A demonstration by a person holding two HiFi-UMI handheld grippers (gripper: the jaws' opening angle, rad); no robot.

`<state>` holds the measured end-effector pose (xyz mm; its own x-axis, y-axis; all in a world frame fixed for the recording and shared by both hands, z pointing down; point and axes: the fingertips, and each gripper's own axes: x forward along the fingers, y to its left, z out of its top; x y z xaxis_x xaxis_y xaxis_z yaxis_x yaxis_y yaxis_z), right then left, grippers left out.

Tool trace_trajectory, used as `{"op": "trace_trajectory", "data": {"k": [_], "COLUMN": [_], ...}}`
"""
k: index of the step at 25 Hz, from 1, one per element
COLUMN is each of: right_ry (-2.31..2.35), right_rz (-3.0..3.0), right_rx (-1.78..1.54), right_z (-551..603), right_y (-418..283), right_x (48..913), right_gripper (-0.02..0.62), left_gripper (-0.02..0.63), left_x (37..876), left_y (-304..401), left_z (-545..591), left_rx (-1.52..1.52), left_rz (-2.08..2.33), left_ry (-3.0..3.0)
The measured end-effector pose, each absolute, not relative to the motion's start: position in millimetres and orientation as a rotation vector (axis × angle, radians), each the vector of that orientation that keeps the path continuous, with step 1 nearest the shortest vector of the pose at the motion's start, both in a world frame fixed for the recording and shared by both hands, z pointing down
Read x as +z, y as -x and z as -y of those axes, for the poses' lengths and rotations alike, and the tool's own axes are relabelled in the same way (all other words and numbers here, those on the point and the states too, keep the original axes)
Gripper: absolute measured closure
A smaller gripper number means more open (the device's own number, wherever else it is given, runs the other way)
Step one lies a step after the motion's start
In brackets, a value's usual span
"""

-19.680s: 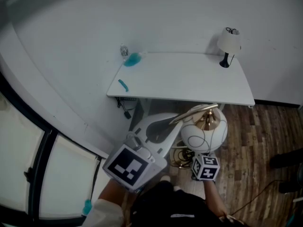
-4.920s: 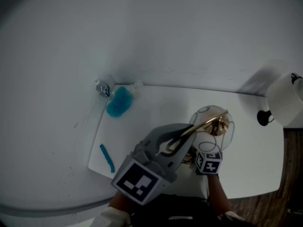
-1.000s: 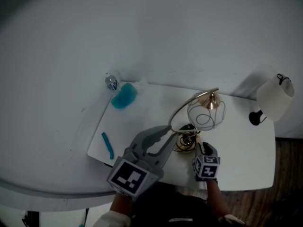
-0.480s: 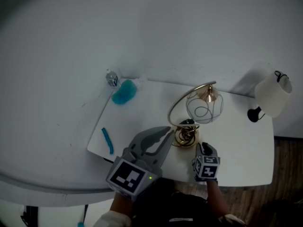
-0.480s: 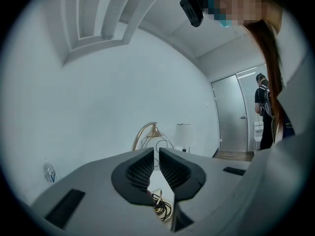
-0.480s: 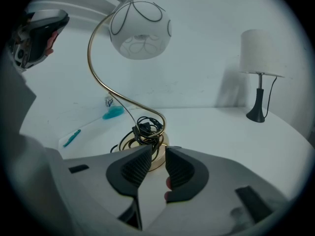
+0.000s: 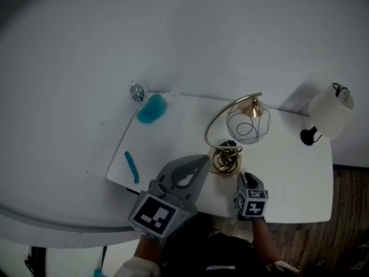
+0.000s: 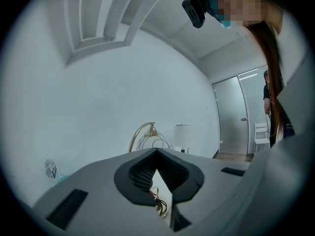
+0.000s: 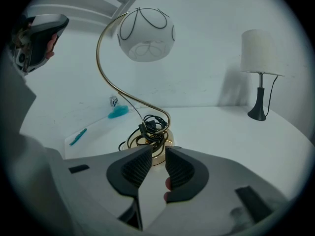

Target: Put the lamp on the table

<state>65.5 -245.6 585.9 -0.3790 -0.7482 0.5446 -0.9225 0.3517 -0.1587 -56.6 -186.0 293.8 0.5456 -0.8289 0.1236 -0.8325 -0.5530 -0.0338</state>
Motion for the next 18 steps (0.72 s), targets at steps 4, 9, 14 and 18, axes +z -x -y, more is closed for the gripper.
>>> {"op": "trace_trajectory", "data": {"k": [4,9,14,18], "right_ry": [-1.477,-1.476,-1.471,-1.480], "right_rz": [2.246,2.261,2.272,2.275], "right_rx": [0.625,0.615,0.607,0.604], "right_z": [240.5,232.3,223.2,216.9], "right_y": [-64.4,-62.1,-59.2,-56.6], "right_x": [583.3,577.7,573.5,569.3], "right_gripper": [0.549,0.549,0.552,0.554], "left_gripper": [0.595,0.595,0.595,0.595], "left_x": [294.7,295.1,298.0,299.3], "left_y": [56.6,56.6,55.8,57.2], "left_z": [179.5,169.5,158.7,148.8], "left_rx": [0.202,0.196,0.202,0.209], "left_rz": [1.470,1.466,1.451,1.448], "left_ry": [-2.738,-2.732,-2.731,-2.719]}}
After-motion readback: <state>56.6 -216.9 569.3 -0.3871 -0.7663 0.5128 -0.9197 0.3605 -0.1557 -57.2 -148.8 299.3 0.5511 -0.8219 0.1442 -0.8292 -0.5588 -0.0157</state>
